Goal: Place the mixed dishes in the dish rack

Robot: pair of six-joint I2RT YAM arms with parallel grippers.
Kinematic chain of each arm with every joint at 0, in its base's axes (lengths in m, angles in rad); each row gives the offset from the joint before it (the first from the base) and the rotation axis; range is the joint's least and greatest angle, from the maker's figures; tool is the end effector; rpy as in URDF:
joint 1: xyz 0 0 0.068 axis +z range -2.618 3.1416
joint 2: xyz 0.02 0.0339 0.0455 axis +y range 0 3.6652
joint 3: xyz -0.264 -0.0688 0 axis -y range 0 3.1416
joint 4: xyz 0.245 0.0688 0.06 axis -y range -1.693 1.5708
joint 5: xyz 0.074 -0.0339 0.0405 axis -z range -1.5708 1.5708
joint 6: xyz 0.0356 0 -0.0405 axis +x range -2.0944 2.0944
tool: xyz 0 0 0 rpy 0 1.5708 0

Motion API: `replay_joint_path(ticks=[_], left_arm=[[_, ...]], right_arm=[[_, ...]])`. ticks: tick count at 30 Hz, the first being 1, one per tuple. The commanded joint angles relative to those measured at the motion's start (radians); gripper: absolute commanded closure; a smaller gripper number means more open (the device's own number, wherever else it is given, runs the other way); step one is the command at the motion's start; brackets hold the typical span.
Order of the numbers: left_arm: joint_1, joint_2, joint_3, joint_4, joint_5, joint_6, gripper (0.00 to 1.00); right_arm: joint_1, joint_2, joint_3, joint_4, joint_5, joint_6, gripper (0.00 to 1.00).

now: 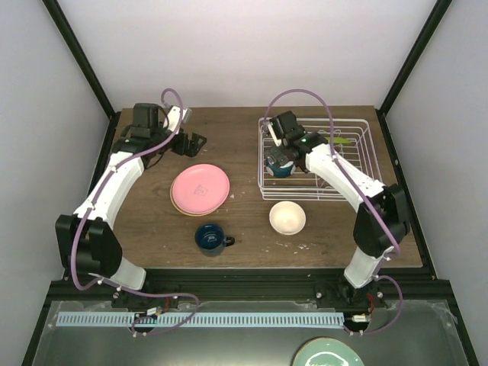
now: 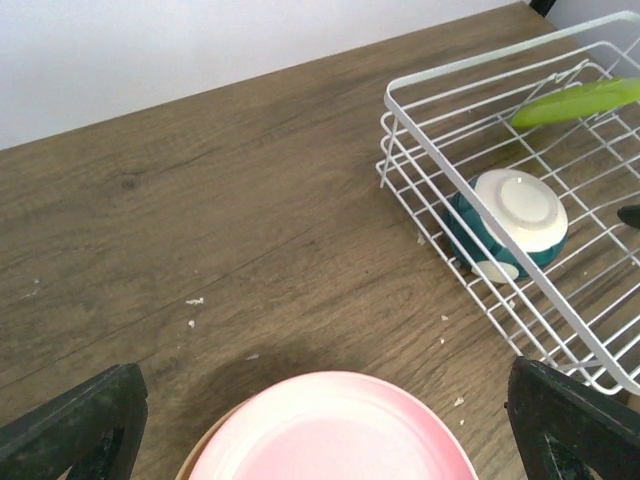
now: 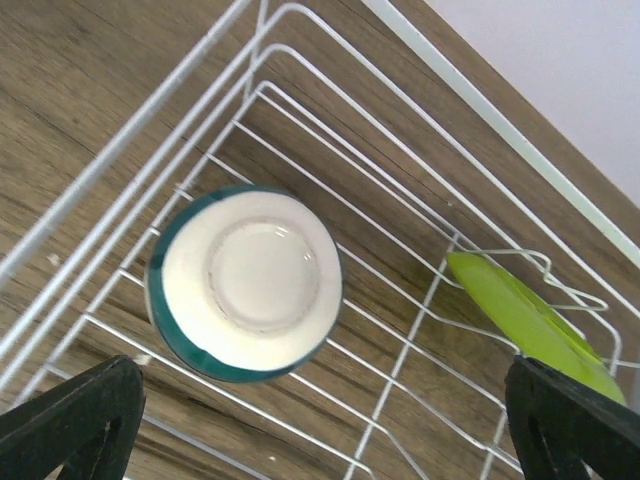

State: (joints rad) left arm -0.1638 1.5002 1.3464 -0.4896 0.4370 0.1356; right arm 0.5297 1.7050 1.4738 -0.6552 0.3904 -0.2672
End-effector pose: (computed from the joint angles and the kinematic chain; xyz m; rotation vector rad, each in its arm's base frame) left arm 0.3307 -0.0699 0.3349 0.5631 2.1144 -0.4982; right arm 0.3306 0.1779 0.2945 -0.7733 2.2714 -0.3576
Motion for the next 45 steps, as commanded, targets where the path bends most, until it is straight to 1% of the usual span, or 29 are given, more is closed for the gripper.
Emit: replay_joint_path(ticks=[1, 6, 10, 14, 17, 21, 23, 25, 29, 36, 45], left_arm=[[-0.046, 0.022, 0.036, -0.045, -0.038, 0.057, 0.0], [-0.142, 0.059, 0.07, -0.068, -0.053, 0.083, 0.0], [-0.209, 0.116, 0.122, -0.072, -0.076, 0.089, 0.0], [-0.263, 0.188, 0.203, -0.073, -0.181, 0.104, 0.0], [-0.273, 0.25, 0.267, -0.07, -0.21, 0.084, 0.0], [-0.276, 0.305, 0.338, -0.099, -0.253, 0.086, 0.0], [-0.276, 0.306, 0.34, -0.103, -0.268, 0.096, 0.0], [-0.276, 0.301, 0.329, -0.104, -0.275, 0.102, 0.0], [-0.275, 0.3, 0.312, -0.106, -0.267, 0.099, 0.0], [-0.275, 0.305, 0.305, -0.106, -0.25, 0.096, 0.0], [-0.273, 0.296, 0.288, -0.103, -0.268, 0.095, 0.0]], right_arm=[[-0.039, 0.018, 0.1, -0.038, -0.157, 0.11, 0.0], [-0.11, 0.022, 0.177, -0.041, -0.266, 0.199, 0.0], [-0.166, 0.054, 0.263, -0.089, -0.249, 0.272, 0.0], [-0.231, 0.1, 0.357, -0.178, -0.201, 0.402, 0.0], [-0.286, 0.123, 0.383, -0.22, -0.255, 0.465, 0.0], [-0.294, 0.17, 0.378, -0.32, -0.307, 0.425, 0.0], [-0.288, 0.169, 0.332, -0.363, -0.296, 0.393, 0.0], [-0.278, 0.133, 0.249, -0.356, -0.291, 0.343, 0.0], [-0.274, 0.07, 0.137, -0.36, -0.388, 0.261, 0.0], [-0.266, 0.039, 0.071, -0.364, -0.491, 0.231, 0.0], [-0.181, 0.132, 0.052, -0.298, -0.481, 0.246, 0.0]])
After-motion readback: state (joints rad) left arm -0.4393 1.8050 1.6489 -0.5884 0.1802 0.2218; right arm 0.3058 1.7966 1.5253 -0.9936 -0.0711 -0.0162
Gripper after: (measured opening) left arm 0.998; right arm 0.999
